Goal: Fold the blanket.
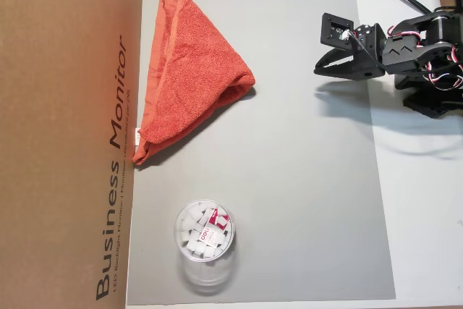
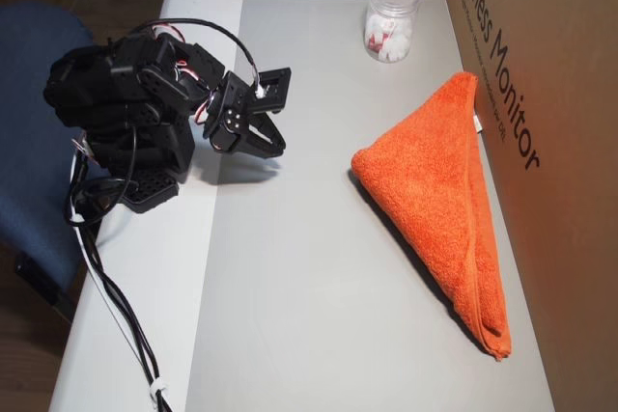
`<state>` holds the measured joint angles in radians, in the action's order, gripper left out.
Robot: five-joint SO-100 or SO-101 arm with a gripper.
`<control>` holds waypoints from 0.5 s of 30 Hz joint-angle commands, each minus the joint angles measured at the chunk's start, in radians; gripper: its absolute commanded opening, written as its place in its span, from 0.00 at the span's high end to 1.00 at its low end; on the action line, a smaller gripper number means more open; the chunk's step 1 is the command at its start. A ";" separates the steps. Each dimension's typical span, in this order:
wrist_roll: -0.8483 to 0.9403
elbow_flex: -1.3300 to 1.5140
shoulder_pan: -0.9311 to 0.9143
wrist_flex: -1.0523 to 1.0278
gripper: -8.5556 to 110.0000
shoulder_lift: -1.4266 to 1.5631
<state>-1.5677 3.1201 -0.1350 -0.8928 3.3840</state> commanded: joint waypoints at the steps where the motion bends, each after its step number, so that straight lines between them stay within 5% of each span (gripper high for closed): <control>1: 0.005 0.014 0.005 0.011 0.93 0.011; 15: -0.014 0.014 0.005 -0.147 0.93 0.011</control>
<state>-1.5723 3.1247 -0.1350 -0.9956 3.3855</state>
